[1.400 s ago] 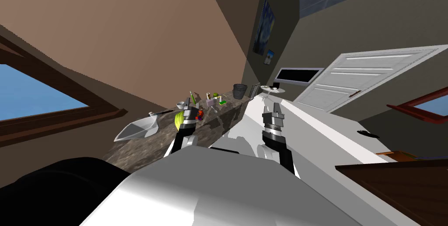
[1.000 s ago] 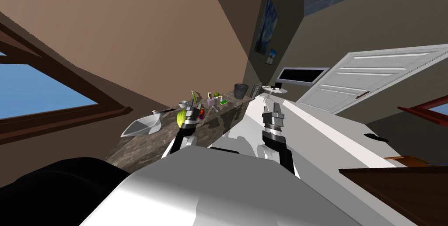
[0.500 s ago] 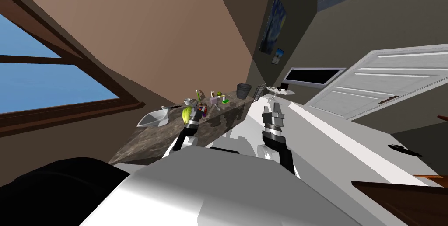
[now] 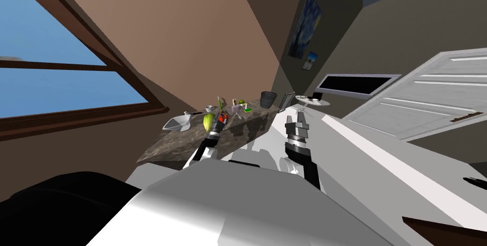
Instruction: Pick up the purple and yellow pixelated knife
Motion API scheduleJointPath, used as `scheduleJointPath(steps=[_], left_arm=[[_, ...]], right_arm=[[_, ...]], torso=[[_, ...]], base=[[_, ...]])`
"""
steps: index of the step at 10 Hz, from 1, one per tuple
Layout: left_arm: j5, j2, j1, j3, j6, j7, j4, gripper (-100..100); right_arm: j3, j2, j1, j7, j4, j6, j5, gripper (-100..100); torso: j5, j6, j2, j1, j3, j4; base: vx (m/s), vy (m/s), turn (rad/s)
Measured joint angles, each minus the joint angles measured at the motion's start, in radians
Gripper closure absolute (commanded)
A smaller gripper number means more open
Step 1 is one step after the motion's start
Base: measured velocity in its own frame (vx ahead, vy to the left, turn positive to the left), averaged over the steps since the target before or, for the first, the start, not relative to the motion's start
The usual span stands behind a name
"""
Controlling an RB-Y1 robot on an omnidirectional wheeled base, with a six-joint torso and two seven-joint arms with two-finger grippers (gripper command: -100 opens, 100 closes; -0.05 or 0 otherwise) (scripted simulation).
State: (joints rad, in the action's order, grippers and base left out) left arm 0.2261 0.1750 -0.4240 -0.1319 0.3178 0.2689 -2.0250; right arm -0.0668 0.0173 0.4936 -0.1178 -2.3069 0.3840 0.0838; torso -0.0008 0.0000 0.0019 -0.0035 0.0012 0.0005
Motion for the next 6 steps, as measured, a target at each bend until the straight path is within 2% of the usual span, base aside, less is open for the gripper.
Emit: scheduleJointPath(steps=[3, 6], left_arm=[[0.056, 0.002, 0.019, -0.012, -0.031, 0.048, 0.055, -100], [0.116, 0.013, 0.027, 0.000, -0.045, 0.097, 0.105, -100]], right_arm=[[0.000, 0.000, 0.000, 0.000, 0.000, 0.000, 0.000, 0], [0.000, 0.000, 0.000, 0.000, 0.000, 0.000, 0.000, 0]], torso=[[0.000, 0.000, -0.003, -0.001, -0.001, -0.001], [-0.001, 0.000, -0.006, -0.002, -0.003, -0.001]], base=[[0.008, -0.062, 0.117], [0.045, -0.082, 0.116]])
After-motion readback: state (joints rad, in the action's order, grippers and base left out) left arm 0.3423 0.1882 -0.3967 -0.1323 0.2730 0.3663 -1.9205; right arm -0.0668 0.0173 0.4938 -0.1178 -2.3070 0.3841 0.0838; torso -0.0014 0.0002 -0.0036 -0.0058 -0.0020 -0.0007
